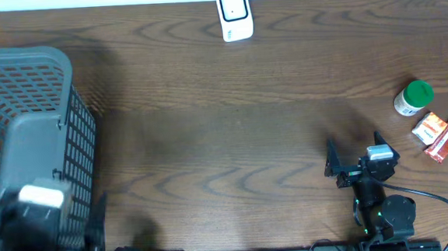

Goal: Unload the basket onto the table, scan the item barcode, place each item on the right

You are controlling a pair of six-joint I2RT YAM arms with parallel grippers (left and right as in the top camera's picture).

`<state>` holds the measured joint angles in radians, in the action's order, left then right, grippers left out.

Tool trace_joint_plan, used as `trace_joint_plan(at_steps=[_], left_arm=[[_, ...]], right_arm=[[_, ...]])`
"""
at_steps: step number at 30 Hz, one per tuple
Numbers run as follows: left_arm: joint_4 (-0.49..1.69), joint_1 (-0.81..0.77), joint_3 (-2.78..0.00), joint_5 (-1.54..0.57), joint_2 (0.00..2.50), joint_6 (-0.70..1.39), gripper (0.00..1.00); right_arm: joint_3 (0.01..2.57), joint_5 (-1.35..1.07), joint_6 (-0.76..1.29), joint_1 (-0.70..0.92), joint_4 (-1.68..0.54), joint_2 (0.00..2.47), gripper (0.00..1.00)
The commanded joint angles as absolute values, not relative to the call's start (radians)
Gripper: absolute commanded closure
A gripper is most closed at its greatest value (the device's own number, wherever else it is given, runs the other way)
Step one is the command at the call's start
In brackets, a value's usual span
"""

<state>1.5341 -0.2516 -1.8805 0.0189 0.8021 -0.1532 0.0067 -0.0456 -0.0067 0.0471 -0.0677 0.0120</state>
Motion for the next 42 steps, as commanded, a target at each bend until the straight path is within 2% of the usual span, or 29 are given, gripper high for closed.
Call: trace_joint_plan(at_steps=[1, 11, 17, 23, 34, 37, 42], left_arm=[[1.497, -0.171, -1.880, -0.205, 0.711, -0.137, 0.18], [1.449, -0.066, -1.776, -0.437, 0.433, -0.137, 0.17], [1.386, -0.022, -1.563, -0.453, 0.248, -0.199, 0.18], [1.061, -0.005, -1.225, -0.452, 0.124, -0.226, 0.18], [0.323, -0.005, -0.520, -0.438, 0.098, -0.243, 0.18], [0.204, -0.005, -0.391, -0.401, 0.048, -0.243, 0.17], [0.185, -0.001, -0.290, -0.337, 0.006, -0.242, 0.18]], right_arm=[[0.006, -0.034, 0.010, 0.062, -0.072, 0.007, 0.01], [0.006, -0.034, 0.010, 0.062, -0.072, 0.007, 0.01], [0.006, -0.034, 0.010, 0.062, -0.072, 0.007, 0.01], [0.006, -0.034, 0.011, 0.062, -0.072, 0.007, 0.01], [0.006, -0.034, 0.010, 0.062, -0.072, 0.007, 0.01], [0.006, -0.034, 0.010, 0.062, -0.072, 0.007, 0.01], [0.006, -0.034, 0.010, 0.062, -0.072, 0.007, 0.01]])
